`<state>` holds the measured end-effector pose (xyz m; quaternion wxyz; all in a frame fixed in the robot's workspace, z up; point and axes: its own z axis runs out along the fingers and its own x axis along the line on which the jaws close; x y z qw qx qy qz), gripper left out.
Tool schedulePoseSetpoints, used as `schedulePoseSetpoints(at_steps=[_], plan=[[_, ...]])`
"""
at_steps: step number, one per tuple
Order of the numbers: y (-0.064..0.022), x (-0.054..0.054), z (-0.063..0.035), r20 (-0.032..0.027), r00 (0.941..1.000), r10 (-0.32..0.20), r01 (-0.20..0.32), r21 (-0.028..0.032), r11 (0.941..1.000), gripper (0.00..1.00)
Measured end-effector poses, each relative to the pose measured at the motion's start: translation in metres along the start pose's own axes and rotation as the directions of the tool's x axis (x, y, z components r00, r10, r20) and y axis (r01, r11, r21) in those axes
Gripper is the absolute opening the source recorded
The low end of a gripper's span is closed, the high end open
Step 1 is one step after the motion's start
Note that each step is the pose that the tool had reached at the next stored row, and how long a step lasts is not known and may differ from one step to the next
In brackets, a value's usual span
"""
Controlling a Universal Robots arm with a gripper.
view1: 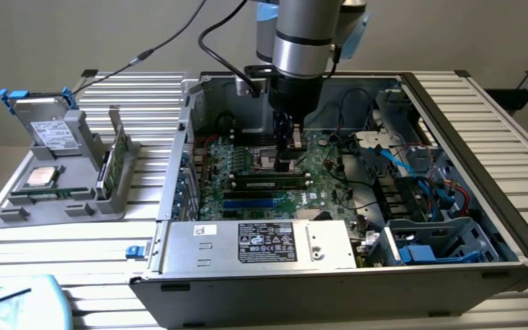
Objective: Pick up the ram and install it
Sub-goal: 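Press down the ram until it locks into place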
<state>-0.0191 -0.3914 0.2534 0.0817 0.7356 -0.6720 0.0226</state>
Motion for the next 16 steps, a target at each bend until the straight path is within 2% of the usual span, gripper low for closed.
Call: schedulePoseSetpoints(at_steps=[16], plan=[[0.0018,-0.0001,0.0001,0.0009,1.0,0.003,-0.003,-0.0003,1.0,0.1]])
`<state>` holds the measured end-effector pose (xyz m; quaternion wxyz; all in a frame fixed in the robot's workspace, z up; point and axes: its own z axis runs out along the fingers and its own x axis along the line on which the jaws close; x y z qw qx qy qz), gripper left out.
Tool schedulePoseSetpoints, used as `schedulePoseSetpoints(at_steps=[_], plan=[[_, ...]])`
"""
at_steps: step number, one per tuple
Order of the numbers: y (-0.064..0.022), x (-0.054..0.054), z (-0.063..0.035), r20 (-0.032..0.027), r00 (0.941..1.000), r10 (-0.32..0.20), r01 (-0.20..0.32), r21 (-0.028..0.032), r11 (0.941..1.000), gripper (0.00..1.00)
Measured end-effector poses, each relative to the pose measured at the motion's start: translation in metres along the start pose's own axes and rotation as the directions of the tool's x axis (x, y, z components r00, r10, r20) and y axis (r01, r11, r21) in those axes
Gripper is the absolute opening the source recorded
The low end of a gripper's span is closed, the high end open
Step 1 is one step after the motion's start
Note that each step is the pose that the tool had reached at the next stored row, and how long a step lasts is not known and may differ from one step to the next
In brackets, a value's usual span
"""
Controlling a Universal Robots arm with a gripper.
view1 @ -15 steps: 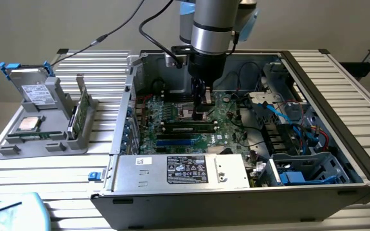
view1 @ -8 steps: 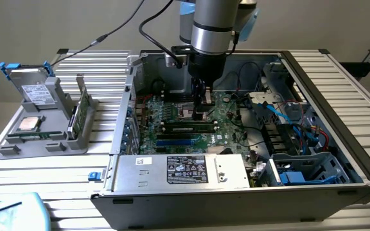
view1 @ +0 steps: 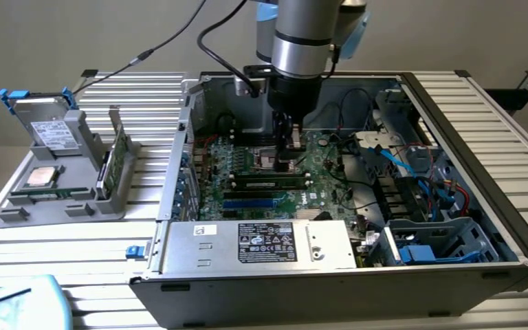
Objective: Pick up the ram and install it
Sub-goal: 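Press down the ram until it locks into place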
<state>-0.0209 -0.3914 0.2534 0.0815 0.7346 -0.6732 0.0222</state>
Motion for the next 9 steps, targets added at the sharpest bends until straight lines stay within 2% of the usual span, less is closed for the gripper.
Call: schedulePoseSetpoints(at_steps=[3,9], plan=[[0.0014,-0.0002,0.0002,0.0017,0.9999,0.015,-0.015,-0.002,0.9999,0.1],[0.0019,-0.0003,0.0007,0.0069,0.997,0.076,-0.076,-0.011,0.997,0.1]])
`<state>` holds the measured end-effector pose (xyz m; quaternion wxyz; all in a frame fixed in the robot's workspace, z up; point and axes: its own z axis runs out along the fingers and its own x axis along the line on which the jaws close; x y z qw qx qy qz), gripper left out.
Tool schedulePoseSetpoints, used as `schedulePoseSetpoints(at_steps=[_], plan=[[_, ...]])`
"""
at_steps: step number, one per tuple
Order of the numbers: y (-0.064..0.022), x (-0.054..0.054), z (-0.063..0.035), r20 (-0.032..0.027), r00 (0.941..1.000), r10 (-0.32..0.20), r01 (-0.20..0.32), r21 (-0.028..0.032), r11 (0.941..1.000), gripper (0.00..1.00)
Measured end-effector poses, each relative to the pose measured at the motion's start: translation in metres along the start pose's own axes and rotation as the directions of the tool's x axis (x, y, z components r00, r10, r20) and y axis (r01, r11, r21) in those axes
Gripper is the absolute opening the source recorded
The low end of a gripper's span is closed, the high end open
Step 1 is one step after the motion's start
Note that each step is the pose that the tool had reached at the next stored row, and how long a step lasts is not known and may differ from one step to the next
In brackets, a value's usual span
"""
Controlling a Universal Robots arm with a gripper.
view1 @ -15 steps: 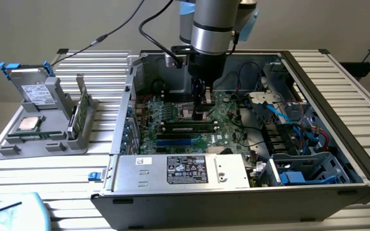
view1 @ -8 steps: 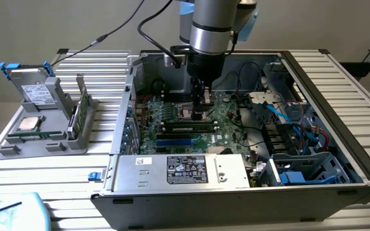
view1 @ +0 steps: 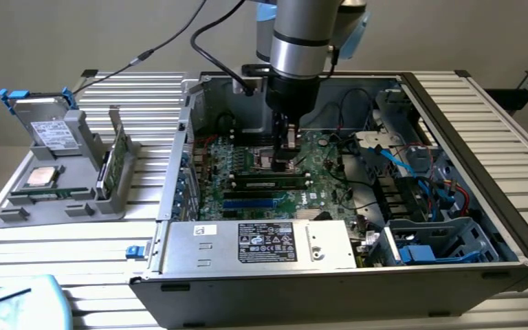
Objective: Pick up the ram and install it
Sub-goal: 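Press down the ram until it locks into place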
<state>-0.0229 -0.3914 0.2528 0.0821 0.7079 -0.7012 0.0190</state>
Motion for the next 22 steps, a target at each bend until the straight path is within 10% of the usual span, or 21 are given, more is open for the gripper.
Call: schedulePoseSetpoints(at_steps=[10,22], plan=[[-0.0001,-0.0002,0.0017,0.0089,0.9939,0.11,-0.11,-0.0163,0.9938,0.1],[-0.0004,-0.0006,0.0039,0.004,0.973,0.231,-0.231,-0.0271,0.9727,0.1]])
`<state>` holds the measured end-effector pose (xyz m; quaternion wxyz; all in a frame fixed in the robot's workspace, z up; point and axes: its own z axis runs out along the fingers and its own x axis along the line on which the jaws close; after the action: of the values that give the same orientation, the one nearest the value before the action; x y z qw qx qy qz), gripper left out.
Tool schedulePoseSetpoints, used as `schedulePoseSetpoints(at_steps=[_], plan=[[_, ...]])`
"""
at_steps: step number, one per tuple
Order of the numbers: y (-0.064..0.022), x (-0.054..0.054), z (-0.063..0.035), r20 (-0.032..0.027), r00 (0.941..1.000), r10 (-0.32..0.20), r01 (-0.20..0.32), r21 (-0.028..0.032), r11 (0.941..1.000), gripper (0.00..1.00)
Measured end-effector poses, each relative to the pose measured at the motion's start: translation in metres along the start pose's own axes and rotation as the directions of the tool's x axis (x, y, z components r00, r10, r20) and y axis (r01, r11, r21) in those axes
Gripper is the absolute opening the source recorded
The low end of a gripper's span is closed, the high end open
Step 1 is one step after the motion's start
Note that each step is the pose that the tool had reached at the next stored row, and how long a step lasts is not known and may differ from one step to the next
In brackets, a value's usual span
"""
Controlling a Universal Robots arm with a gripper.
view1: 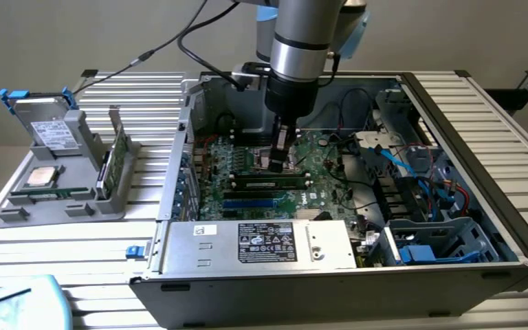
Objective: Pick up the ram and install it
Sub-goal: 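Press down the ram until it locks into place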
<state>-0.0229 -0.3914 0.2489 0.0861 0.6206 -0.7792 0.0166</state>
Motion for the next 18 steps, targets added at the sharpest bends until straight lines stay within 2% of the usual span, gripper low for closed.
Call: schedulePoseSetpoints(at_steps=[4,9,16,18], plan=[[0.0,0.0,0.0004,-0.0033,0.9992,0.04,-0.04,-0.0004,0.9992,0.1],[-0.0001,-0.0001,0.0007,-0.0024,0.9958,0.091,-0.091,-0.0028,0.9958,0.1],[-0.0001,-0.0002,0.0011,-0.0042,0.9865,0.164,-0.164,-0.0052,0.9865,0.1],[-0.0001,-0.0002,0.0012,-0.0032,0.9827,0.185,-0.185,-0.0064,0.9827,0.1]])
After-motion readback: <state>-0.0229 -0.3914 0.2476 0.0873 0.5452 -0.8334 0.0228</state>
